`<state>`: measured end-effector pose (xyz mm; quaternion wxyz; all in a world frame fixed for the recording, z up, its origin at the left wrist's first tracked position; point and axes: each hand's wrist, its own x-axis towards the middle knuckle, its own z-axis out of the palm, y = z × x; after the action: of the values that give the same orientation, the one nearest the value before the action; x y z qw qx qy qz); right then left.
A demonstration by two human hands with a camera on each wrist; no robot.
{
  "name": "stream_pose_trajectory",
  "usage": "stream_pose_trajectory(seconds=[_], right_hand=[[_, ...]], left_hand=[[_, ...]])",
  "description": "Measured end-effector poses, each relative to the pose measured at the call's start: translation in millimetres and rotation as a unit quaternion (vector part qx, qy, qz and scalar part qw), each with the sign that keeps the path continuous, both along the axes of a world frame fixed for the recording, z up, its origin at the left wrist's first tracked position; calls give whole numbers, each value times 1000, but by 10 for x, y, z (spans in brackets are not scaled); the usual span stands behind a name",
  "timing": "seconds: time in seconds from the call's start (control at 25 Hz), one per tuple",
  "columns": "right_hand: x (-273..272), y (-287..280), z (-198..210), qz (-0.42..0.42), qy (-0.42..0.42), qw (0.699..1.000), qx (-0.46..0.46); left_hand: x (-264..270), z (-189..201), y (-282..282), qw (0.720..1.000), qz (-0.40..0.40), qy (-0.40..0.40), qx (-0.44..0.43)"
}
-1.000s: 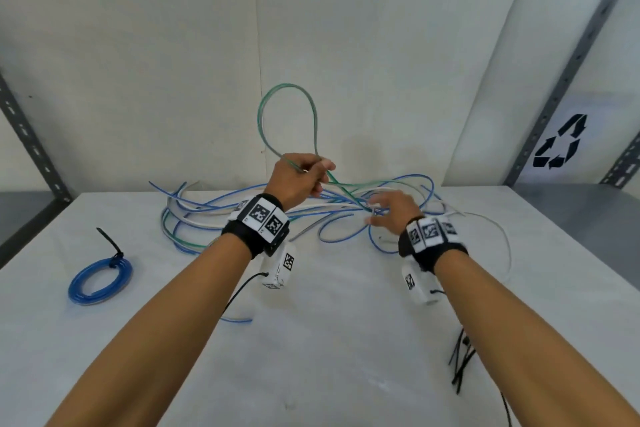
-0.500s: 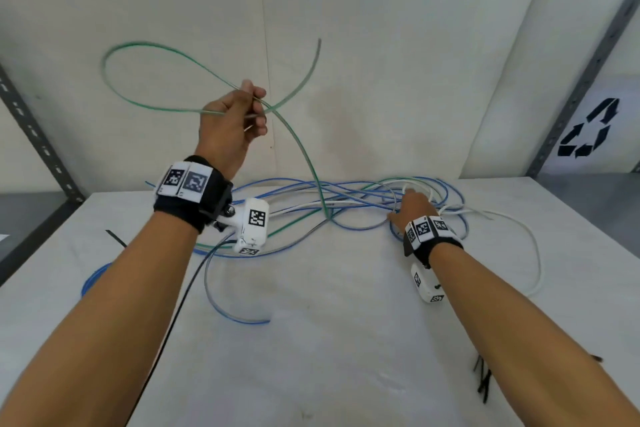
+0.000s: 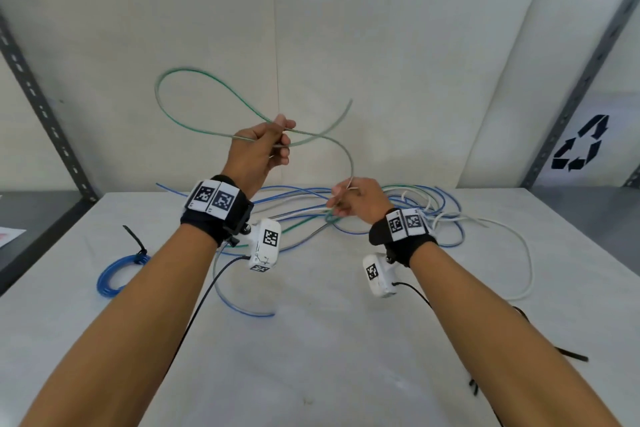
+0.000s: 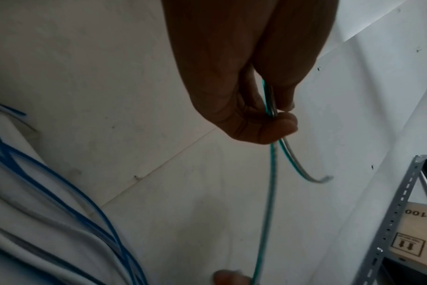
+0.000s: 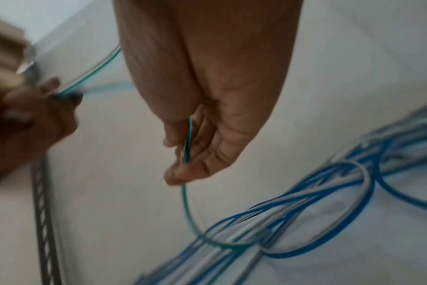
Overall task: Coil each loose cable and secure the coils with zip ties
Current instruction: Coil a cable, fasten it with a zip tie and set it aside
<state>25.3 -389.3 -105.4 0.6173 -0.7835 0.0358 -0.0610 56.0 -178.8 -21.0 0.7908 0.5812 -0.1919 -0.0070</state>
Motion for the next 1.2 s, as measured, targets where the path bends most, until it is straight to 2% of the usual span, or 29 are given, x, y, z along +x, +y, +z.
stream_pose_trajectory(seconds=[0.12, 0.16, 0.24, 0.28, 0.36, 0.44, 0.48, 0.6, 0.72, 0.8, 0.92, 1.08, 1.2], right_hand=[[-31, -82, 146, -110, -9, 984, 139], [-18, -116, 117, -135, 7, 983, 125], [-69, -71, 101, -184, 32, 982, 30], [-121, 1, 124, -194, 1, 981, 25], [-217, 145, 193, -163, -45, 978, 122], [-286, 243, 245, -113, -24, 955, 273], [-312, 303, 283, -93, -40, 943, 317], [-260, 439, 244, -97, -129, 953, 255], [-124, 524, 96, -157, -177, 935, 263], [-88, 624, -46, -177, -178, 928, 276], [-51, 629, -284, -176, -186, 950, 178], [-169, 566, -309, -74, -192, 978, 32], [-260, 558, -243, -46, -198, 979, -3]], left_hand=[[-50, -94, 95, 999, -4, 38, 23], [-71, -139, 113, 998, -8, 50, 27], [-100, -232, 140, 997, -14, 65, 31], [-95, -282, 146, 997, -14, 67, 31], [-76, -367, 129, 997, -12, 74, 32], [-67, -457, 95, 996, -14, 84, 32], [-61, -507, 77, 995, -18, 88, 34], [-33, -646, 67, 994, -22, 106, 23], [72, -806, 57, 977, 27, 169, -124], [96, -884, 53, 967, 83, 186, -153], [66, -954, 1, 981, 118, 142, -64], [8, -995, 25, 997, 40, 63, 34], [-21, -976, 92, 997, 13, 41, 70]])
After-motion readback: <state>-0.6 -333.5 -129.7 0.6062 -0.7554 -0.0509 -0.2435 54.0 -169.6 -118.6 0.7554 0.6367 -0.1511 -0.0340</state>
